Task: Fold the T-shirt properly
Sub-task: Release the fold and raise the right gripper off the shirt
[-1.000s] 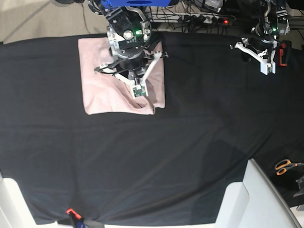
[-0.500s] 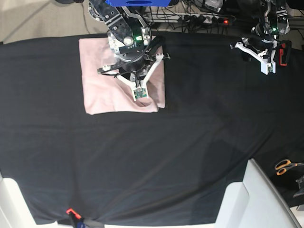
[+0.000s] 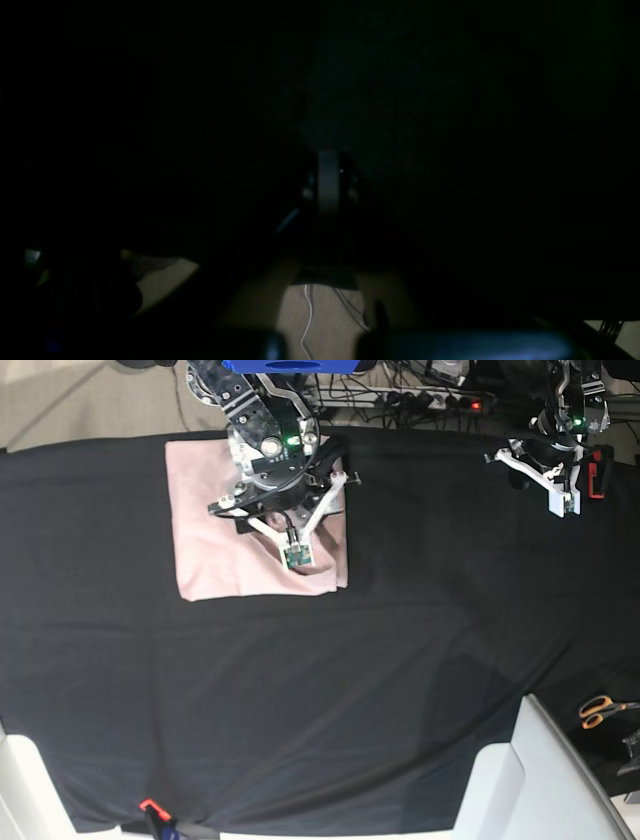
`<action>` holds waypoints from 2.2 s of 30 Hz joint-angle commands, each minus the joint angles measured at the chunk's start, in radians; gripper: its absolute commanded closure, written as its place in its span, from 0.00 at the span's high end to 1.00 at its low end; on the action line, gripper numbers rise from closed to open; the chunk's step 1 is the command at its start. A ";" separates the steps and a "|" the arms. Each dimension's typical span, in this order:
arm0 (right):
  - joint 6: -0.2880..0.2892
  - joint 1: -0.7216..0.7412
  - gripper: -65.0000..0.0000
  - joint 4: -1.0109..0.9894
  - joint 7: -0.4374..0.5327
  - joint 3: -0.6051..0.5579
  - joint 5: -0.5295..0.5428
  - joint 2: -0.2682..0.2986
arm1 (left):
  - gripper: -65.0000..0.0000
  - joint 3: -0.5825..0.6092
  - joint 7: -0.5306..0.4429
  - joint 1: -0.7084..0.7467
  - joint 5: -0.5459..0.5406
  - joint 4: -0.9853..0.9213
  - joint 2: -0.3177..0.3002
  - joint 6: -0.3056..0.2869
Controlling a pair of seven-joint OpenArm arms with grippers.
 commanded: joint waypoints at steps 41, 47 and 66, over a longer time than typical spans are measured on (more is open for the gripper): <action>0.044 -0.120 0.00 0.153 -0.006 0.005 0.308 0.161 | 0.00 0.021 -0.016 -0.025 -0.004 0.020 -0.018 0.000; 0.022 -0.106 0.00 0.250 -0.006 0.018 0.443 0.236 | 0.00 0.146 -0.014 -0.047 -0.012 0.044 -0.015 0.000; -0.139 0.135 0.17 0.136 -0.005 -0.364 0.440 0.308 | 0.00 0.038 -0.017 0.001 -0.004 -0.040 -0.118 0.000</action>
